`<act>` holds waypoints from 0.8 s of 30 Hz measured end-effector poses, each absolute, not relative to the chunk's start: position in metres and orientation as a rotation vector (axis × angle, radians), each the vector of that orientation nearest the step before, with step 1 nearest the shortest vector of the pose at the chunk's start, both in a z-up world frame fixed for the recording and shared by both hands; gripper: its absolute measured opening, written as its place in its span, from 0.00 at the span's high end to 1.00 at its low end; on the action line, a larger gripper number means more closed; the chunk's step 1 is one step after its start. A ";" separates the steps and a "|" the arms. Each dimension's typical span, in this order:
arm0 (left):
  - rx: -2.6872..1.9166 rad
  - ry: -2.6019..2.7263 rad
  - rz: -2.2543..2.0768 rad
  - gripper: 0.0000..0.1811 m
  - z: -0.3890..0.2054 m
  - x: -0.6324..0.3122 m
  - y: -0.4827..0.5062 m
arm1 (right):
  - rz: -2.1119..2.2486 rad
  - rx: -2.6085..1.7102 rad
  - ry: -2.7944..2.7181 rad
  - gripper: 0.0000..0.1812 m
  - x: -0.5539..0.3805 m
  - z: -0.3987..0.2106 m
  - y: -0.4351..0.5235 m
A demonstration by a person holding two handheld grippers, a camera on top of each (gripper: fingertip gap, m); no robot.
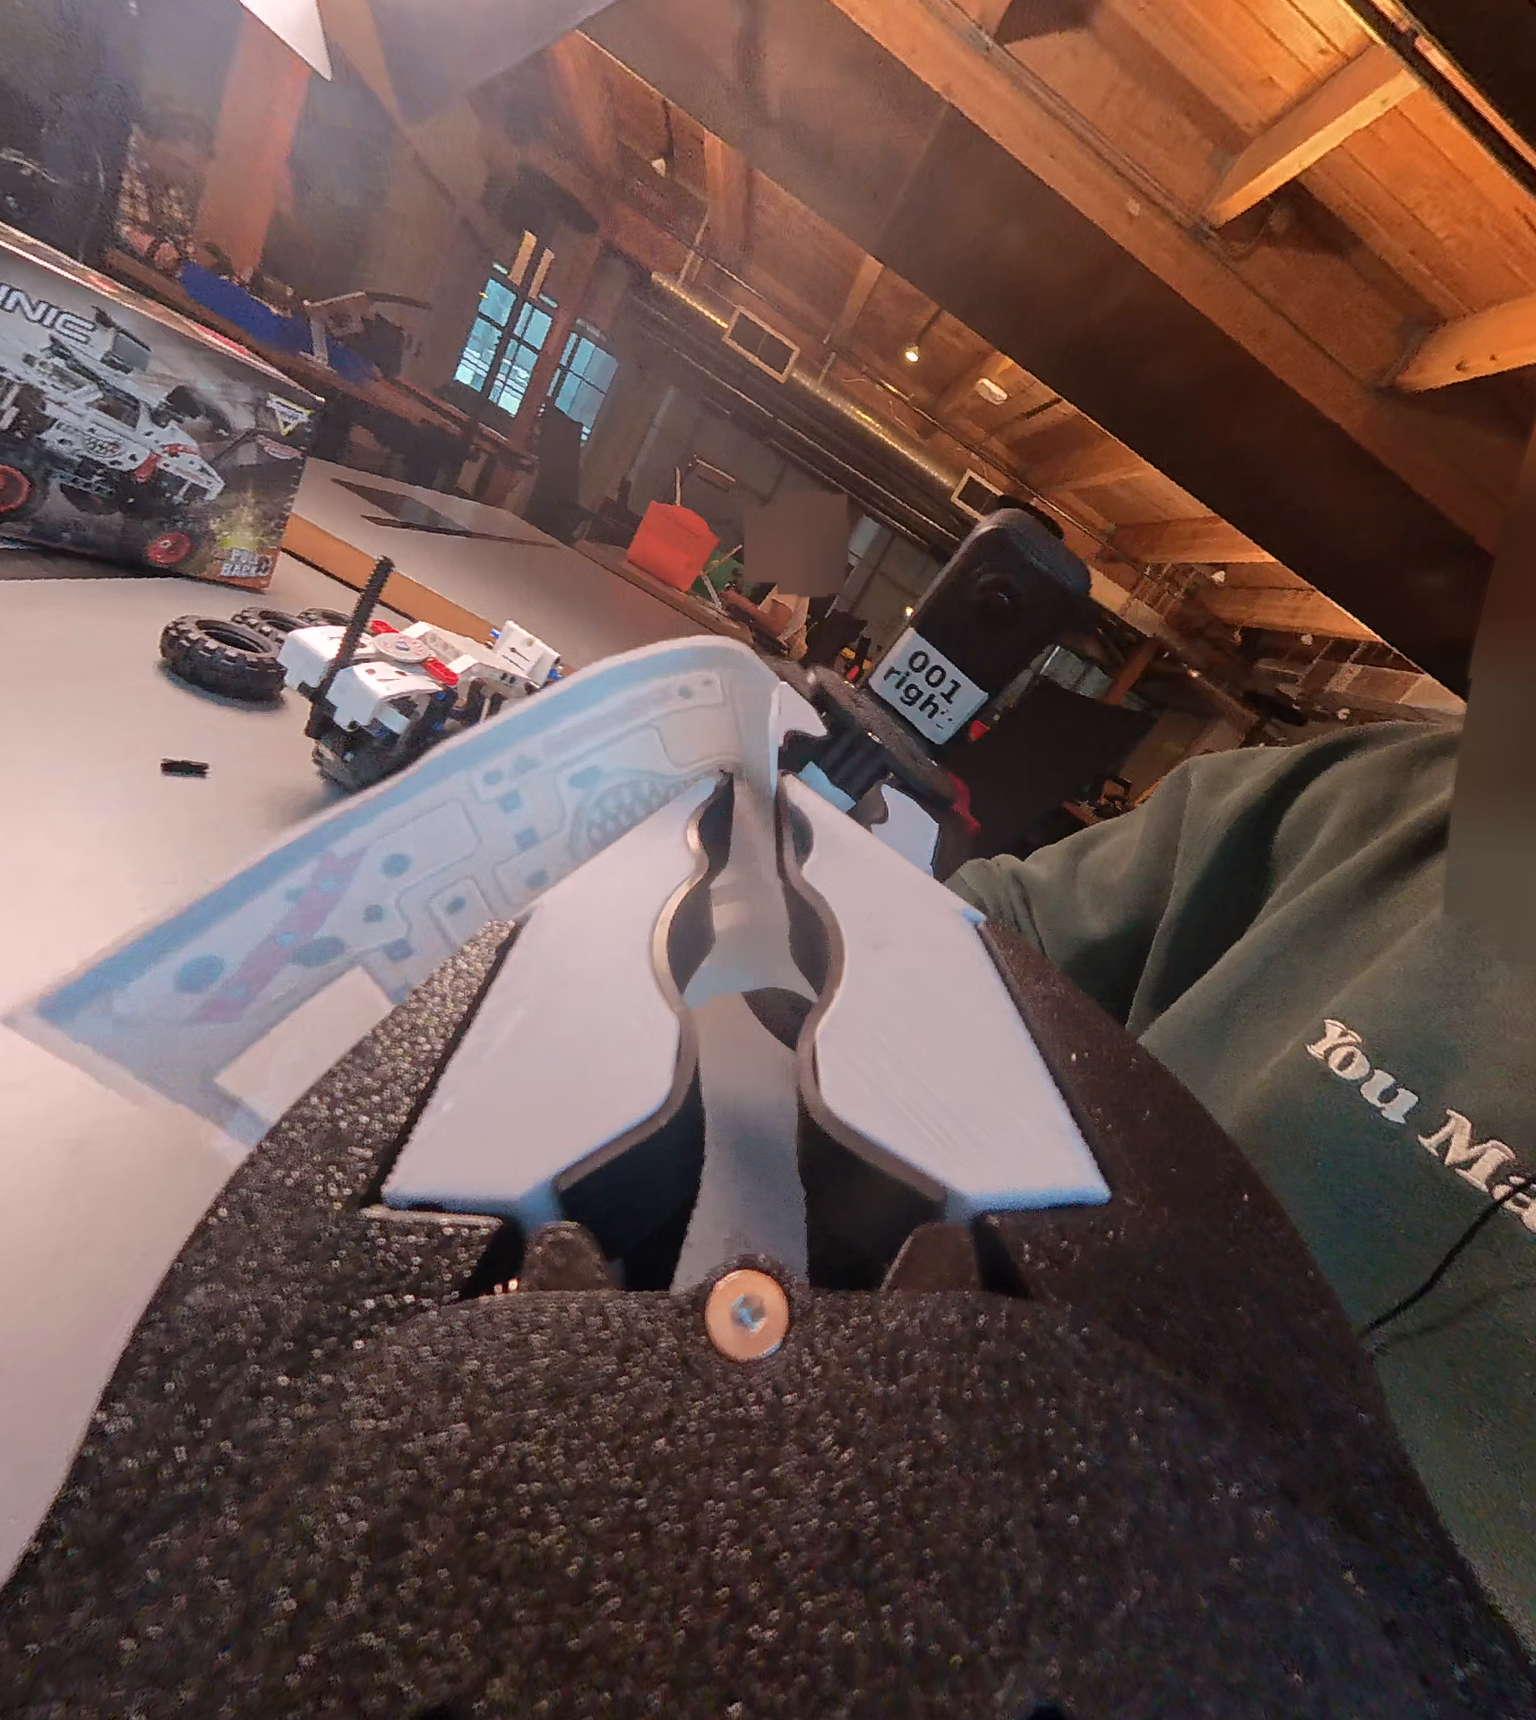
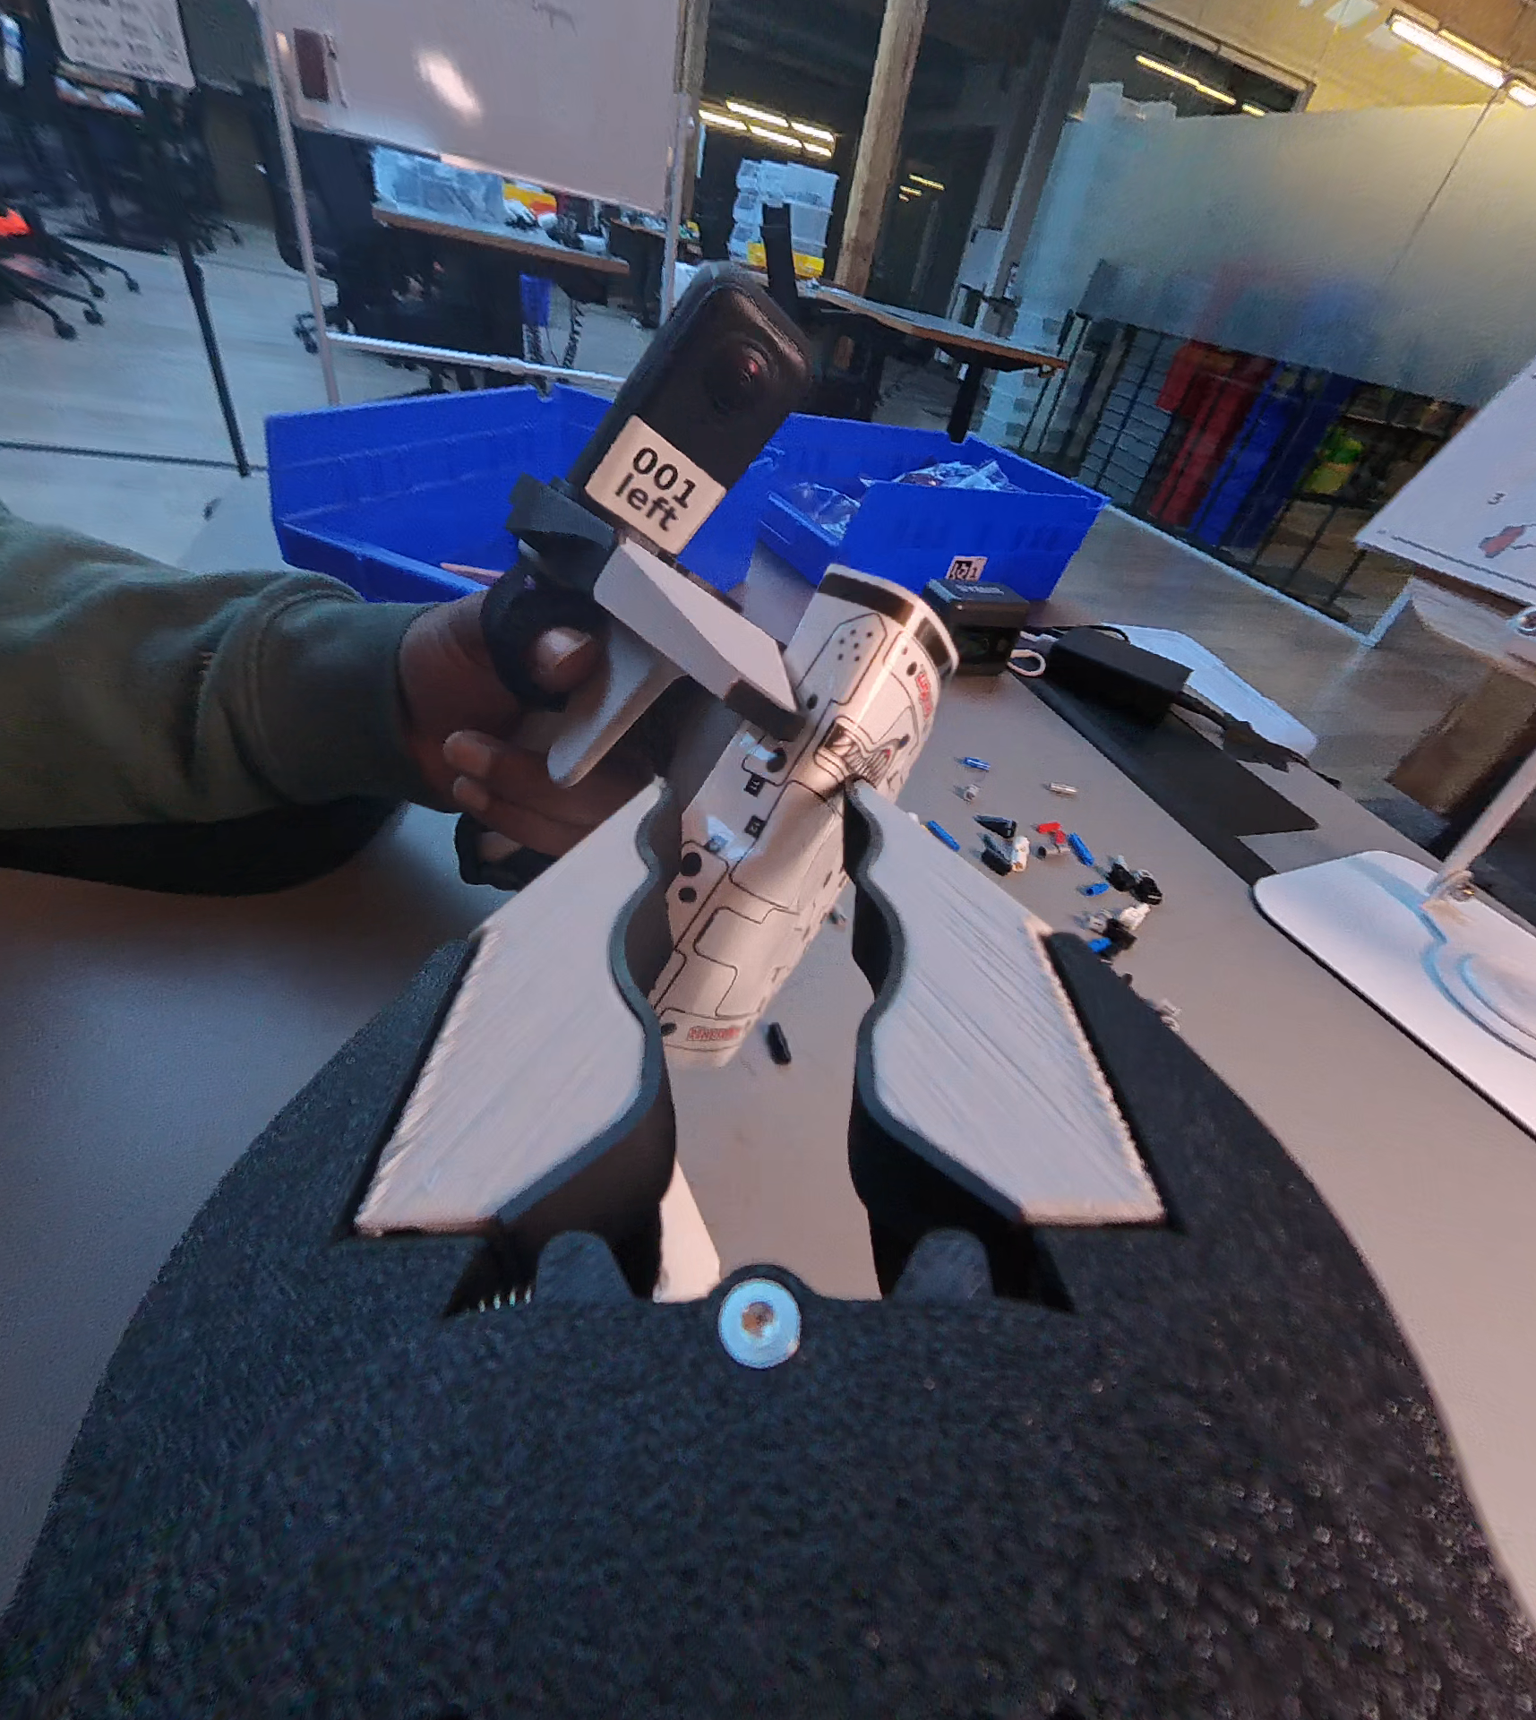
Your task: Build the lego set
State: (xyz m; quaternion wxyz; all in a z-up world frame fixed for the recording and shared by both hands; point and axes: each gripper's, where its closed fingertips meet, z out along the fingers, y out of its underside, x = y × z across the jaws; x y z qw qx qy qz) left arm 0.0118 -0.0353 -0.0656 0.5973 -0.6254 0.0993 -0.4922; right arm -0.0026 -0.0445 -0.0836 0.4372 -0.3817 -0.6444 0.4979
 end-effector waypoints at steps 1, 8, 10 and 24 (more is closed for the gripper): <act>-1.440 0.250 -1.152 0.95 -0.063 0.014 -0.038 | 1.282 -0.947 -1.596 0.83 -0.001 -0.081 -0.046; -1.462 0.242 -1.111 0.99 -0.066 0.012 -0.035 | 1.278 -0.933 -1.575 0.91 0.001 -0.078 -0.041; -1.480 0.232 -1.097 1.00 -0.069 0.010 -0.033 | 1.142 -0.875 -1.588 0.92 0.000 -0.081 -0.040; -1.624 0.331 -0.801 1.00 -0.082 0.009 -0.030 | 1.602 -1.123 -1.535 0.89 0.001 -0.086 -0.038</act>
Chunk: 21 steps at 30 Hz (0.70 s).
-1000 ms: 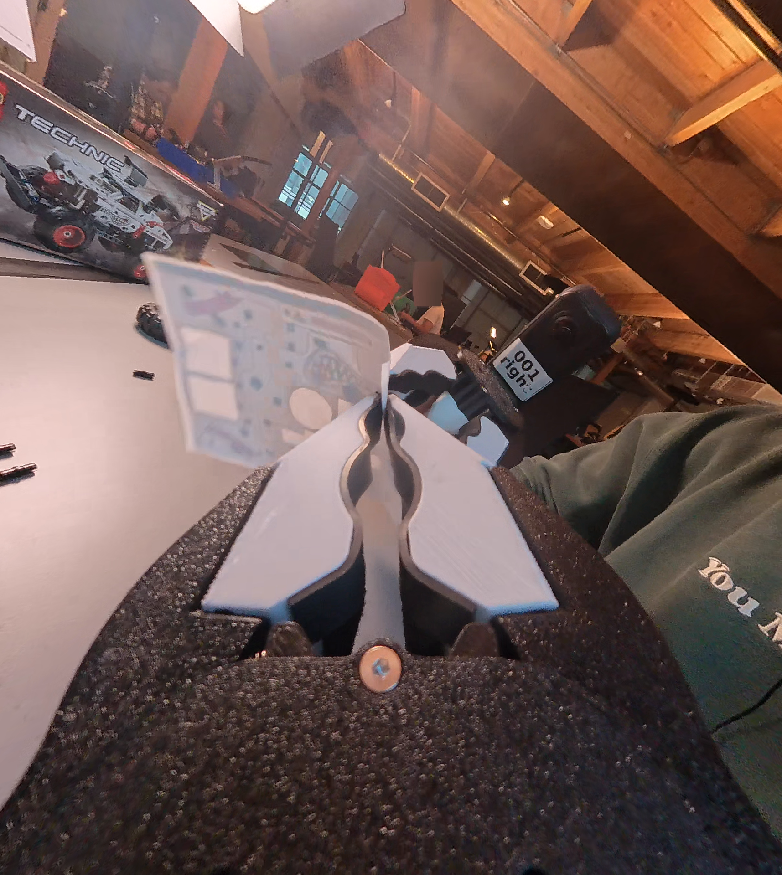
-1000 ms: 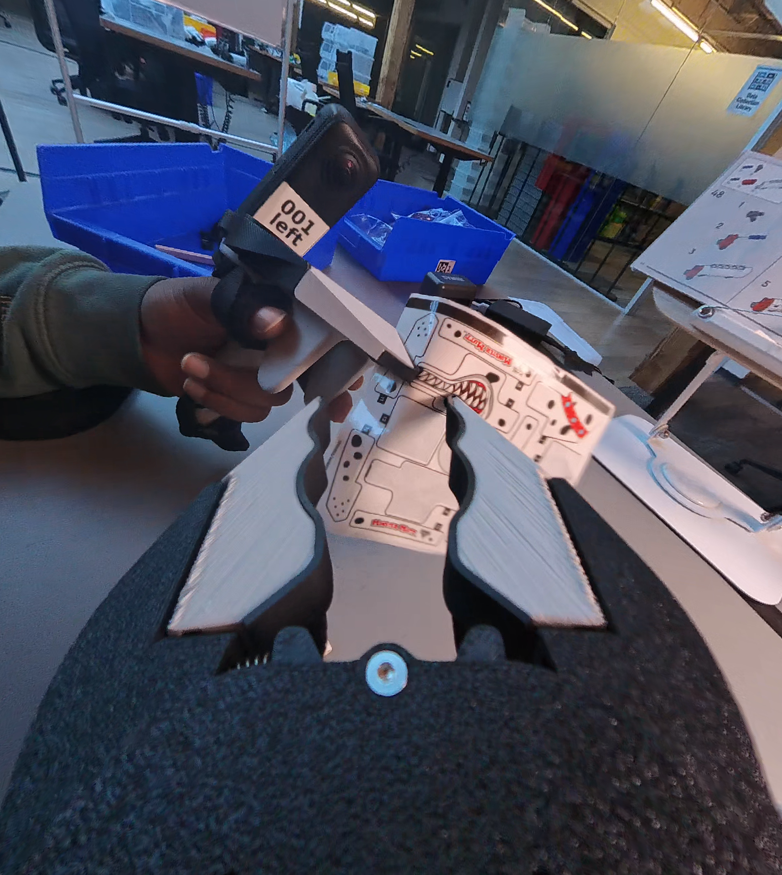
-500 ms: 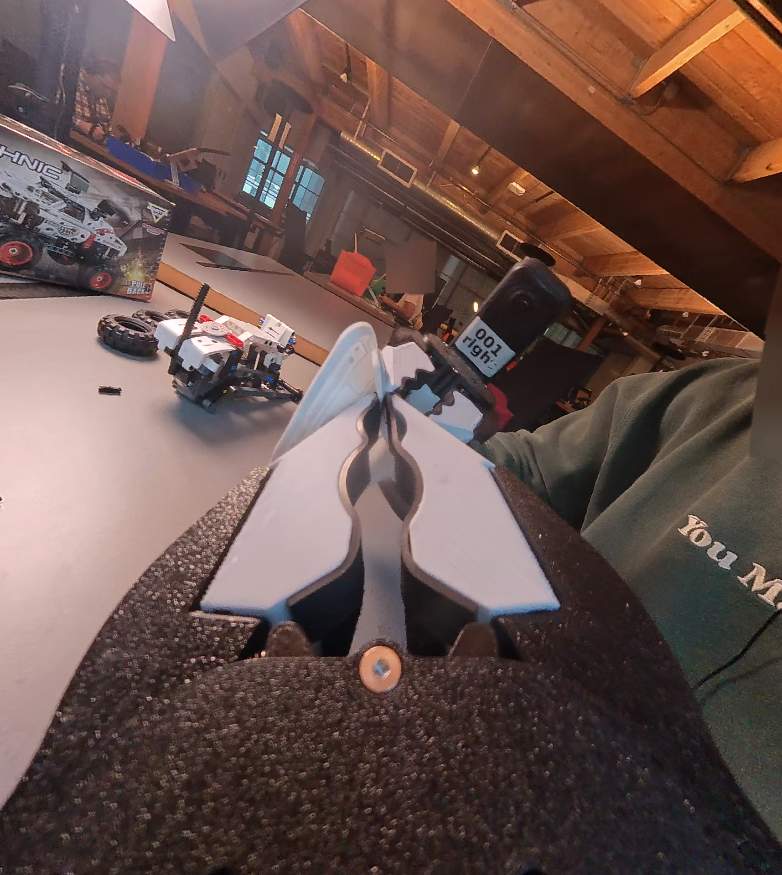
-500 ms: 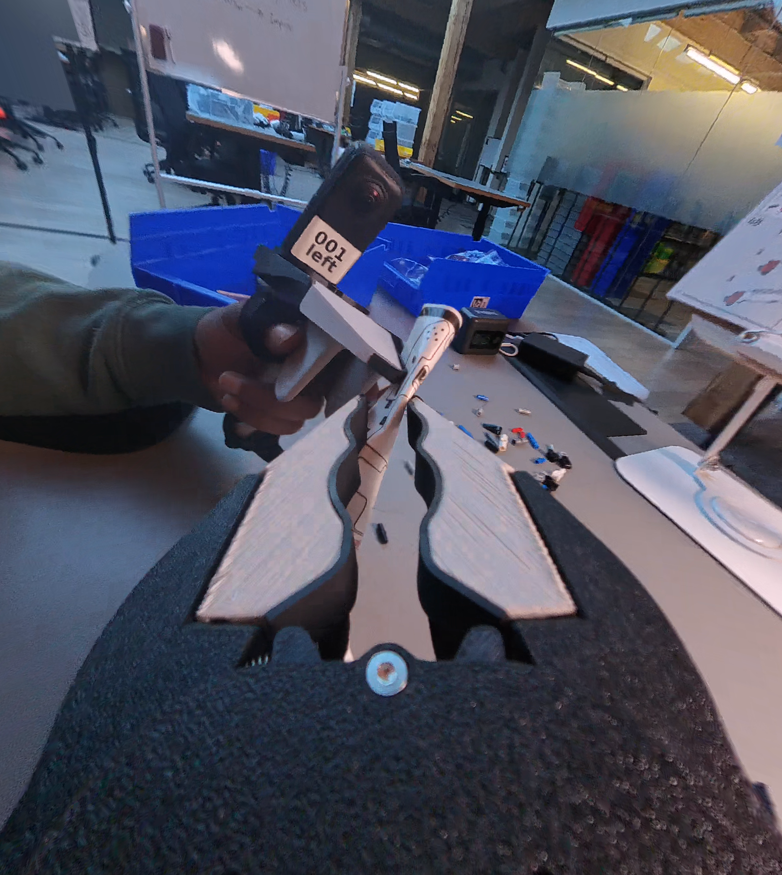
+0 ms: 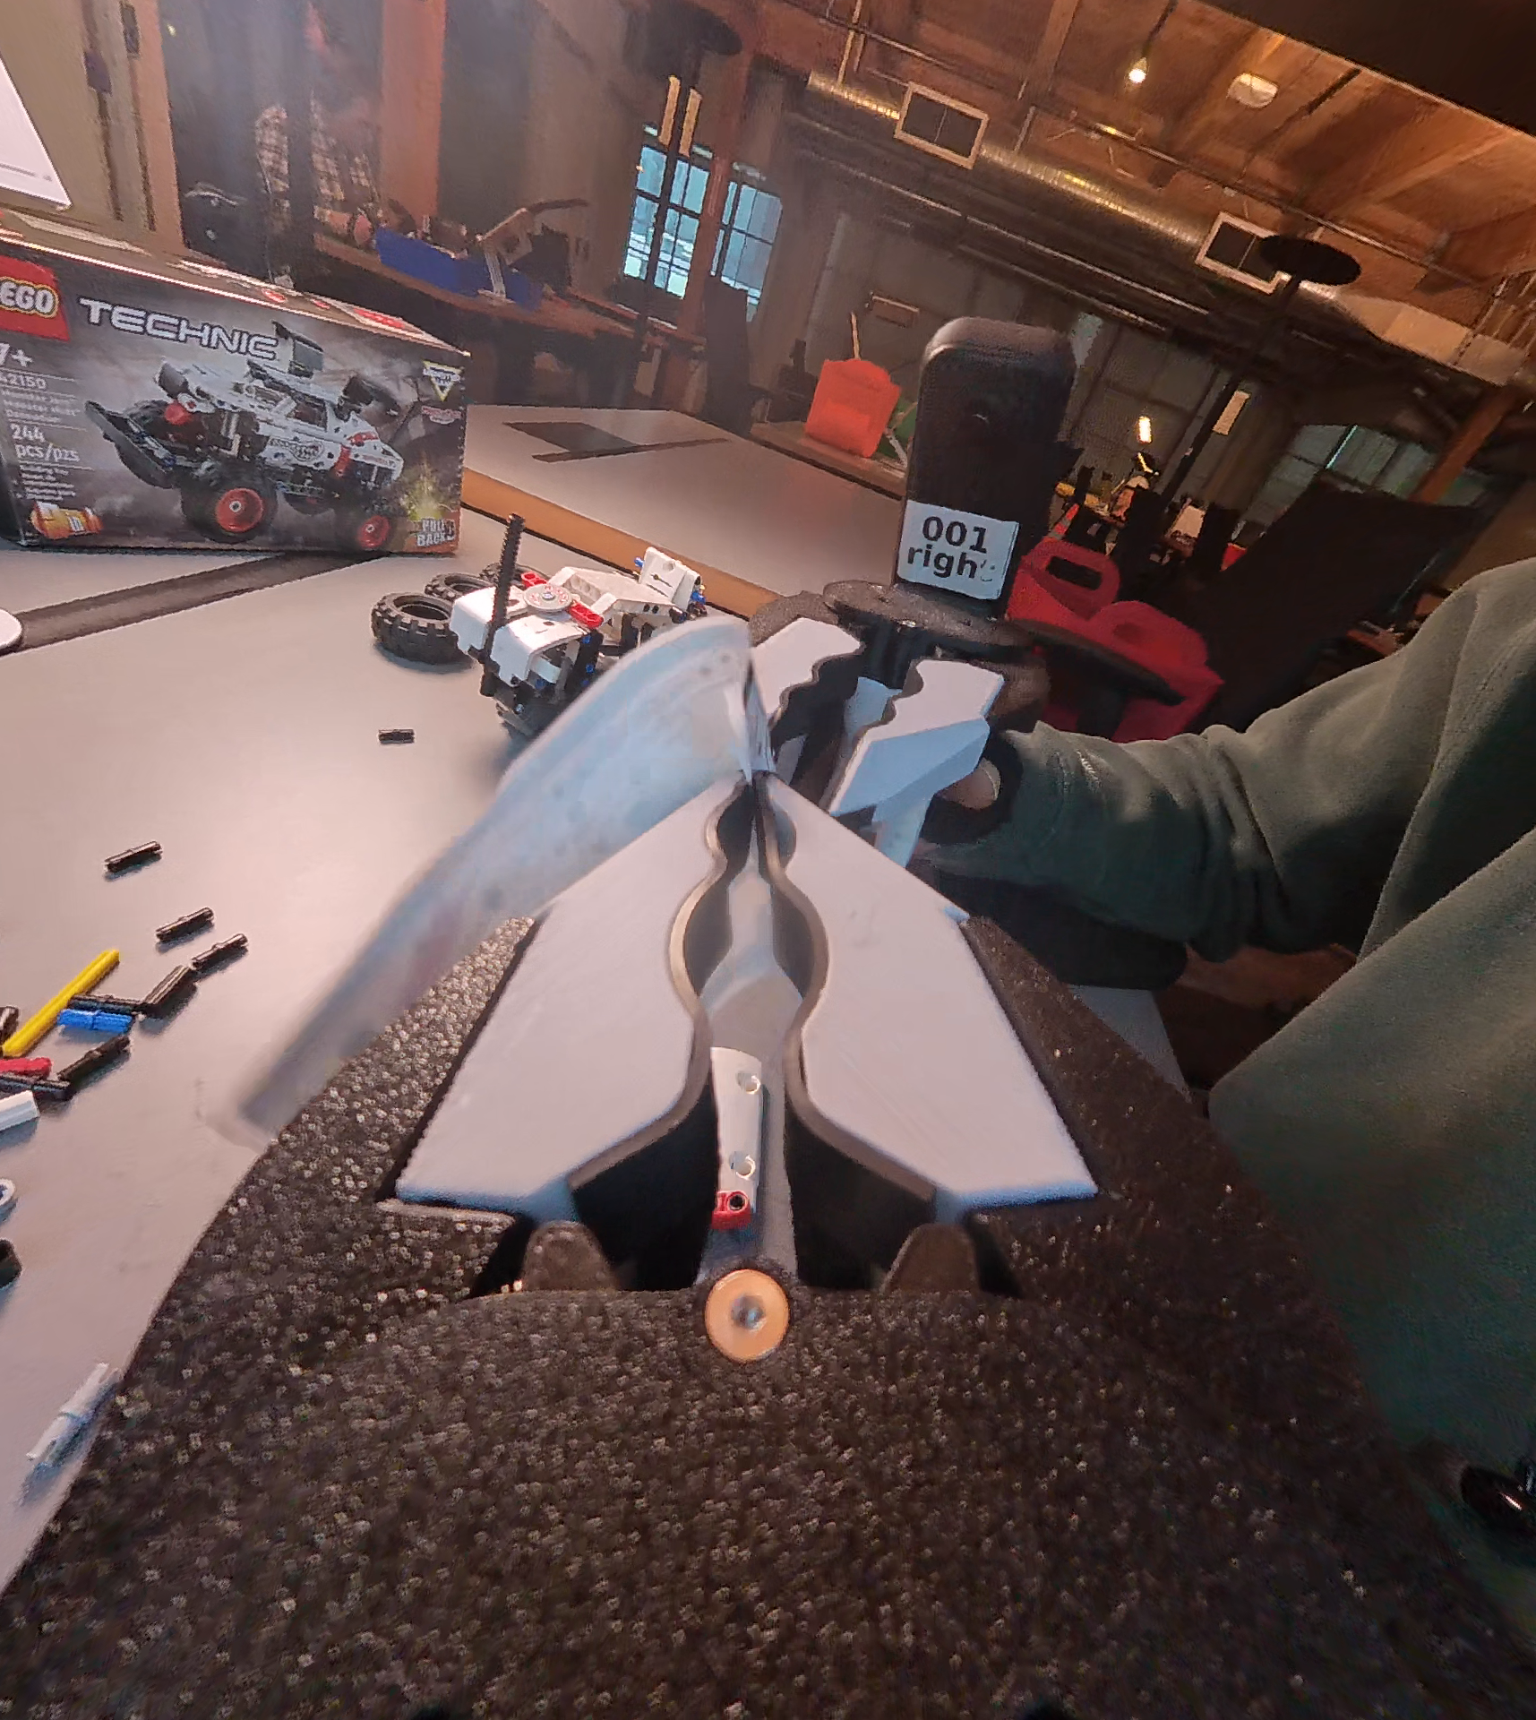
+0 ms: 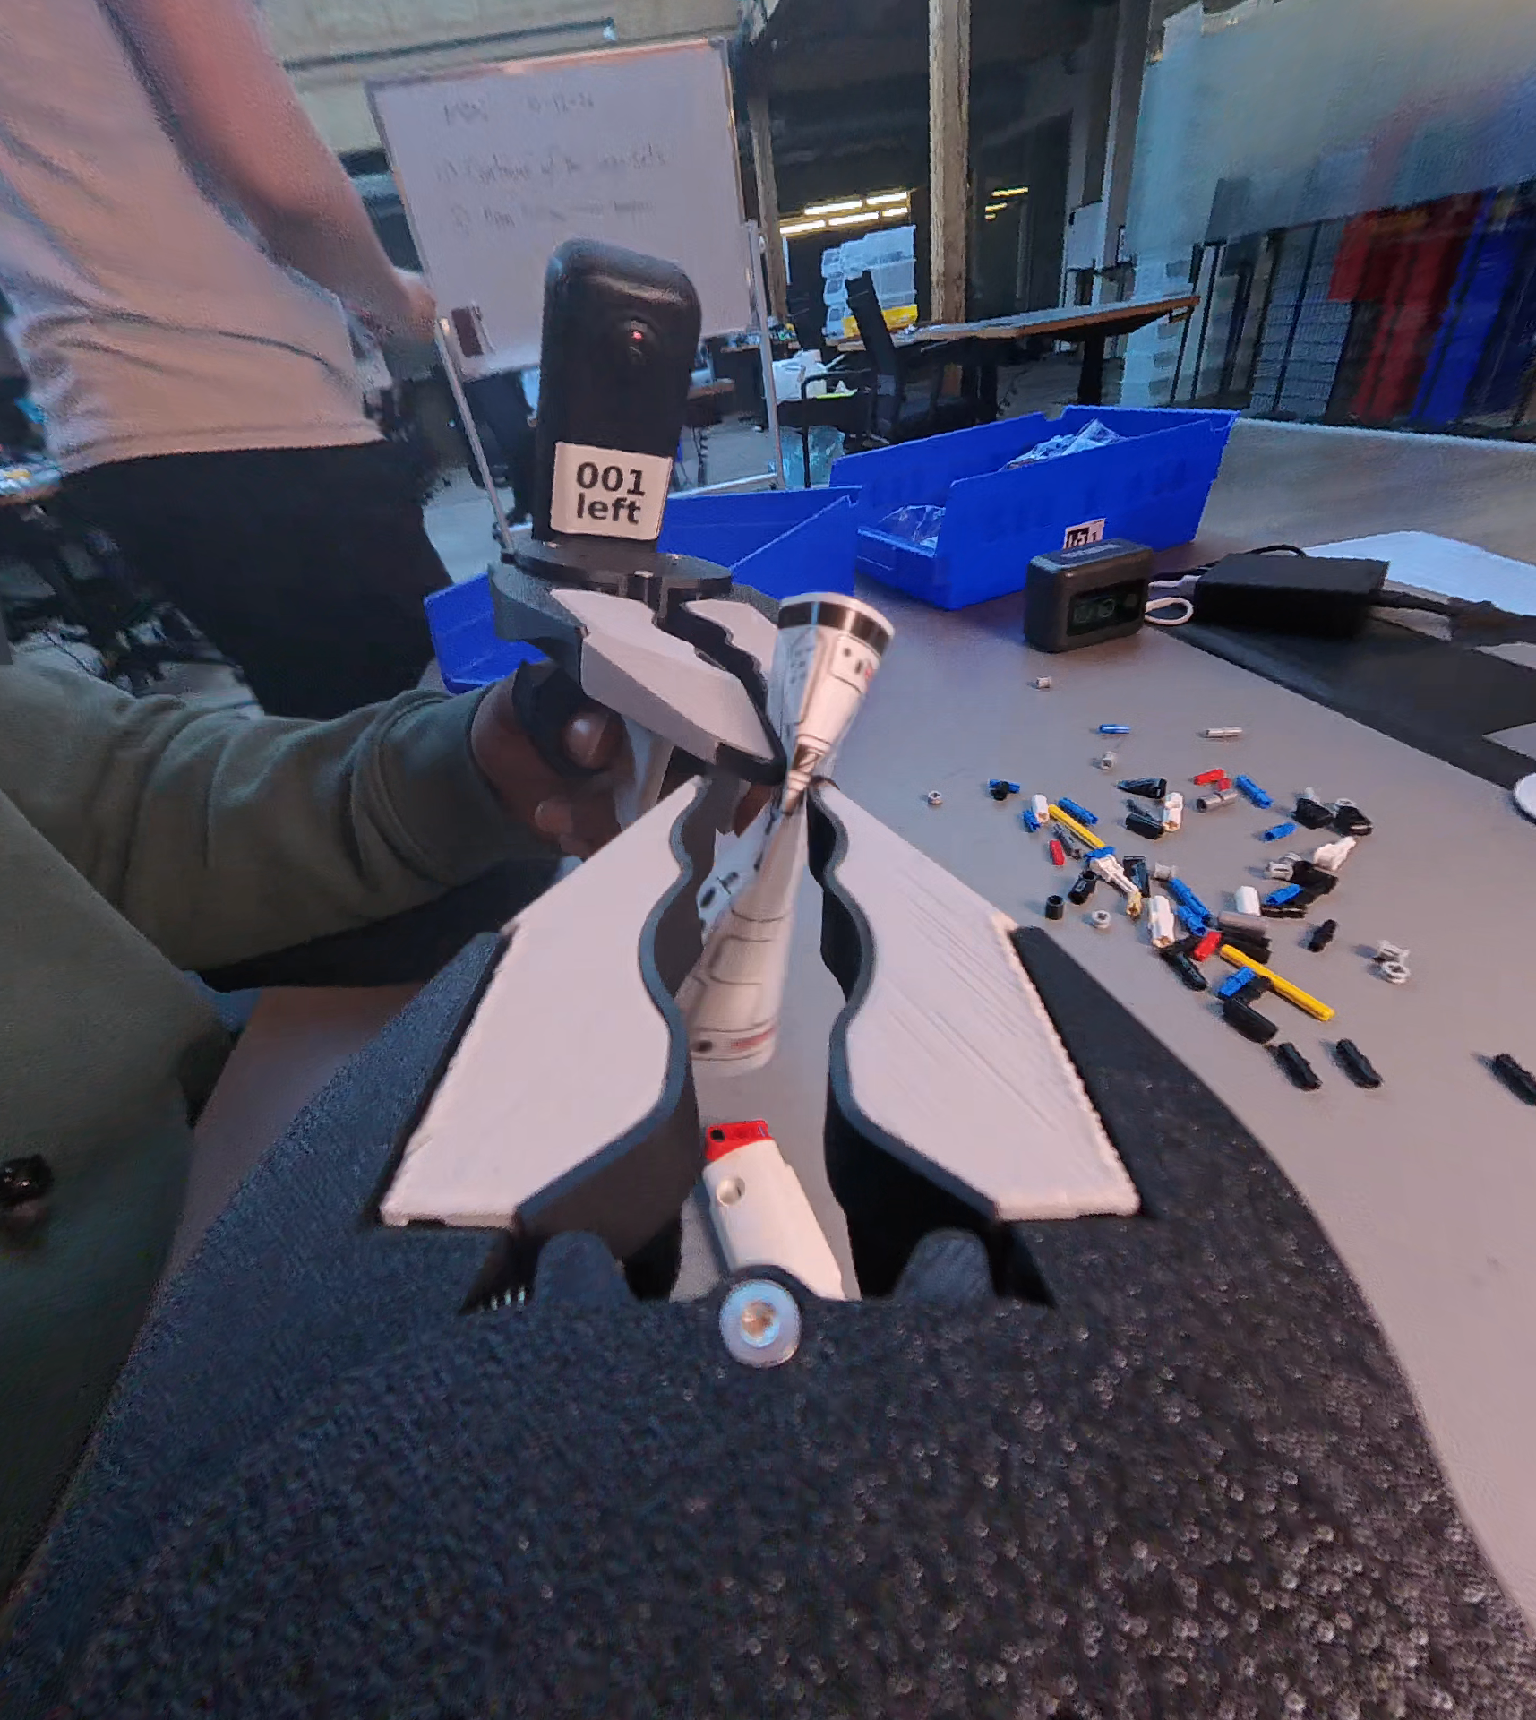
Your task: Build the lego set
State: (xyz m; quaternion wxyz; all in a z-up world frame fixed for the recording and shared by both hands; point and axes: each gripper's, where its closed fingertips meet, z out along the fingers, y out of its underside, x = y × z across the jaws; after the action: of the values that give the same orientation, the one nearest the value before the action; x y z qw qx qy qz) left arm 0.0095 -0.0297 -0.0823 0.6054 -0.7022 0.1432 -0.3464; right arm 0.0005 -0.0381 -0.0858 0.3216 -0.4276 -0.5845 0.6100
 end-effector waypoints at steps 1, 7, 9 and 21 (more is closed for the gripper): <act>-1.632 0.339 -0.794 1.00 -0.084 0.010 -0.030 | 1.630 -1.138 -1.510 0.90 0.001 -0.084 -0.035; -1.639 0.330 -0.772 1.00 -0.085 0.010 -0.028 | 1.553 -1.116 -1.507 0.96 0.001 -0.082 -0.027; -1.632 0.328 -0.782 1.00 -0.084 0.010 -0.029 | 1.468 -1.056 -1.551 0.95 0.002 -0.085 -0.031; -1.649 0.355 -0.762 1.00 -0.085 0.015 -0.030 | 1.613 -1.087 -1.562 1.00 0.007 -0.084 -0.030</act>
State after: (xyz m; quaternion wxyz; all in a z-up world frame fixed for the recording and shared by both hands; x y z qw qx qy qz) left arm 0.0147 -0.0296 -0.0849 0.6016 -0.7116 0.1531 -0.3290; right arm 0.0073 -0.0303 -0.0841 0.3177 -0.4132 -0.5936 0.6131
